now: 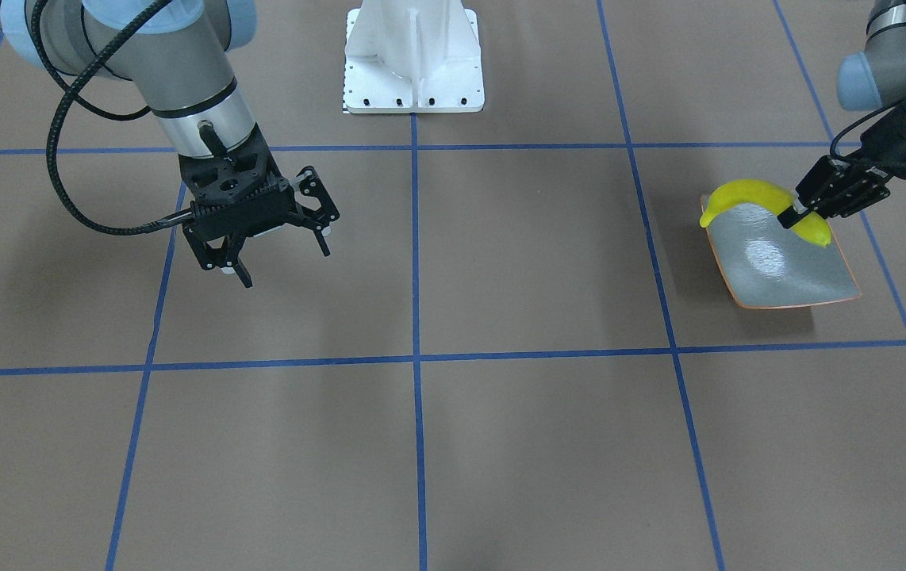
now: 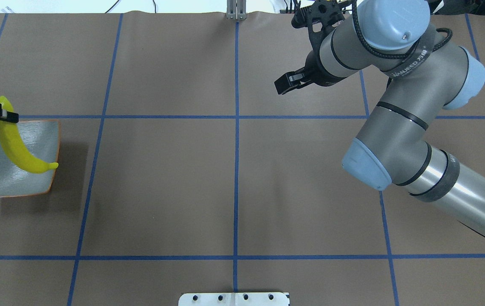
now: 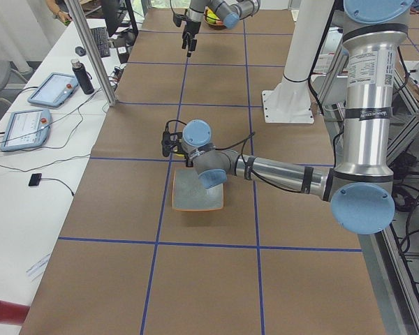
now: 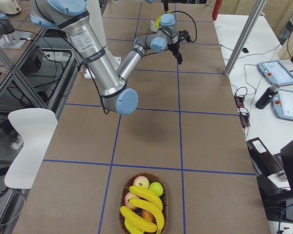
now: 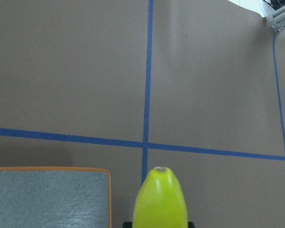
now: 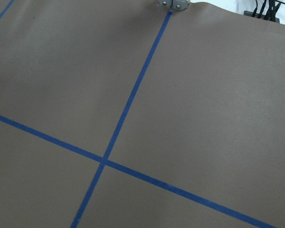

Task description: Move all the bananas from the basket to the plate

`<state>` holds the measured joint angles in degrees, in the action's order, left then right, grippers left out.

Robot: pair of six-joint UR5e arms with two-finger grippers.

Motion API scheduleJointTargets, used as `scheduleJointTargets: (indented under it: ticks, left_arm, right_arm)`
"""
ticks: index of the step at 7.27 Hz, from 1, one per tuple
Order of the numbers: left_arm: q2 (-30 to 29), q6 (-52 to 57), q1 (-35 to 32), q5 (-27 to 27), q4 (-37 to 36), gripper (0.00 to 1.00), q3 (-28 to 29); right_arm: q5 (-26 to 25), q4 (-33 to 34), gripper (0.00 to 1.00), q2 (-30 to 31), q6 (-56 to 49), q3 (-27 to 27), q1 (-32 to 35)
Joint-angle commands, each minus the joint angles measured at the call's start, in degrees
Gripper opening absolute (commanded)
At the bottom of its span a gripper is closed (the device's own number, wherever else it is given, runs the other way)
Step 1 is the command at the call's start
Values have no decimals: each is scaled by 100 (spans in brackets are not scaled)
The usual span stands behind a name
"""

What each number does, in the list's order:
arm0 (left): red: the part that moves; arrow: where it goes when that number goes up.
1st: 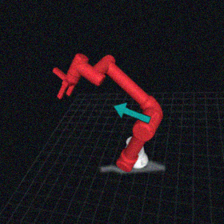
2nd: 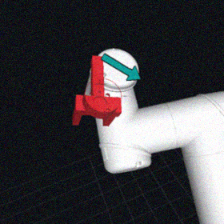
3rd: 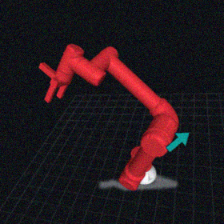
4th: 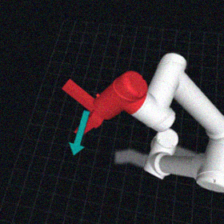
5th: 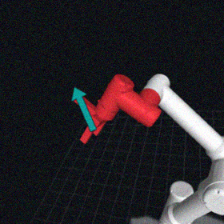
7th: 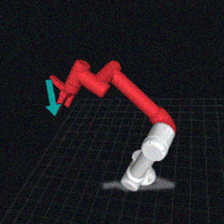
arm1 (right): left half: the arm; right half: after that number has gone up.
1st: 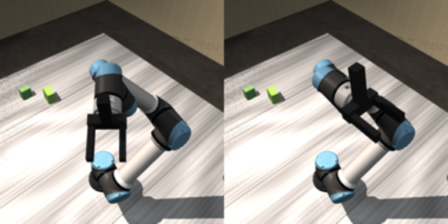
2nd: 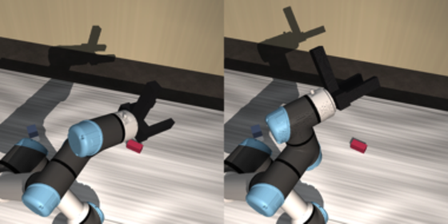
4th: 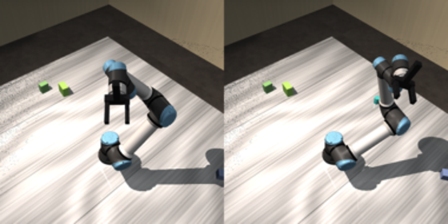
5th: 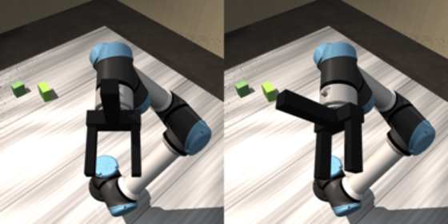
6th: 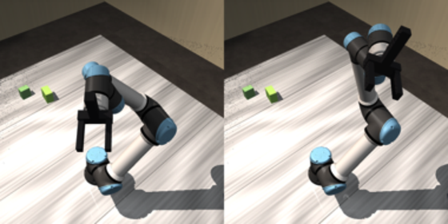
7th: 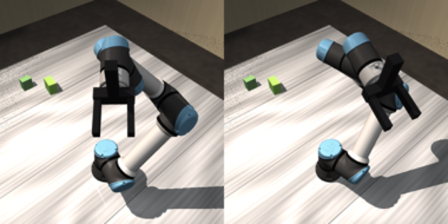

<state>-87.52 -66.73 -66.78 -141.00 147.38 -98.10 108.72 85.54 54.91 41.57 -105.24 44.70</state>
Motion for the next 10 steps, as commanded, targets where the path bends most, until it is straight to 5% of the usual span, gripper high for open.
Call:
scheduleJointTargets:
  ticks: [1, 5, 9, 10]
  left_arm:
    - [200, 2, -10, -269, 387, 0, 245]
    - [-98, -692, -343, -560, 476, 0, 931]
    - [-230, -98, -335, -578, 511, 61, 1258]
    - [-230, 27, -344, -578, 511, 67, 1276]
  right_arm:
    - [270, 128, 100, 72, -358, -5, 222]
    - [351, 138, 100, 169, -598, -6, 356]
    - [342, 138, 100, 169, -598, 3, 356]
    - [342, 130, 100, 169, -606, 12, 356]
